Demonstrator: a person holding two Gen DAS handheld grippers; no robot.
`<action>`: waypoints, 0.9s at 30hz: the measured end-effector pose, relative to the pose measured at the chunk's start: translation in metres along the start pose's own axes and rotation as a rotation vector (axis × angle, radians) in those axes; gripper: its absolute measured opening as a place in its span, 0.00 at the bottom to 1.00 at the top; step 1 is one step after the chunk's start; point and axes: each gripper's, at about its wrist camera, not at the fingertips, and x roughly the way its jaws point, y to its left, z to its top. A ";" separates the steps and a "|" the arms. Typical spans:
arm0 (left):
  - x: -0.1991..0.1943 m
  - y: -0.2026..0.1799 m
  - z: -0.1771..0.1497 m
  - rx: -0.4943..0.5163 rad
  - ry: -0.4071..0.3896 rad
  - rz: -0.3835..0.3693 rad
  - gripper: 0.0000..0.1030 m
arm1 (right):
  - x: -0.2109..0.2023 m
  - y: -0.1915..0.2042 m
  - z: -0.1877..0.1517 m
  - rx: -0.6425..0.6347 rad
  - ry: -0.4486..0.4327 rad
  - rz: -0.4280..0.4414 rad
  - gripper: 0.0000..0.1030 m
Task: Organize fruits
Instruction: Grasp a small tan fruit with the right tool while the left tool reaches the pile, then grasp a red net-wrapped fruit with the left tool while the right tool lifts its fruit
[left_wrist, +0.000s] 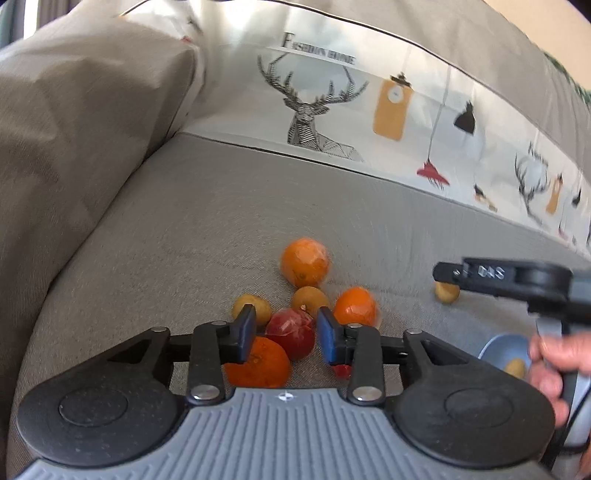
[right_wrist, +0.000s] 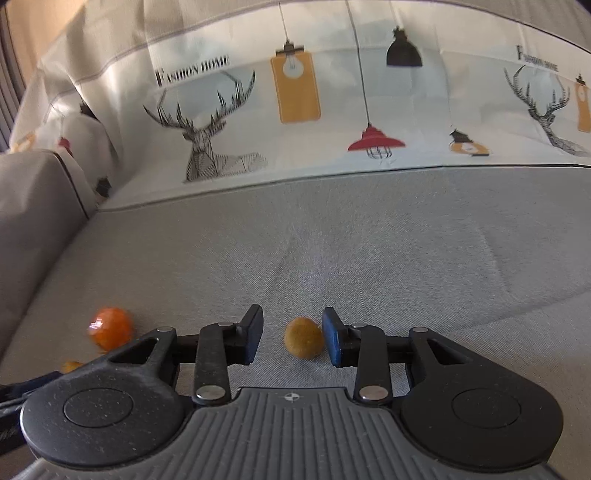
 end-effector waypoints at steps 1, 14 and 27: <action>0.001 -0.003 -0.001 0.022 -0.001 0.007 0.39 | 0.005 0.000 0.000 0.001 0.012 -0.002 0.36; 0.004 -0.035 -0.014 0.268 -0.010 0.123 0.38 | 0.012 -0.004 0.003 0.011 0.042 -0.028 0.27; -0.021 -0.025 -0.007 0.171 -0.085 0.080 0.28 | -0.067 -0.015 0.005 0.042 -0.119 0.036 0.27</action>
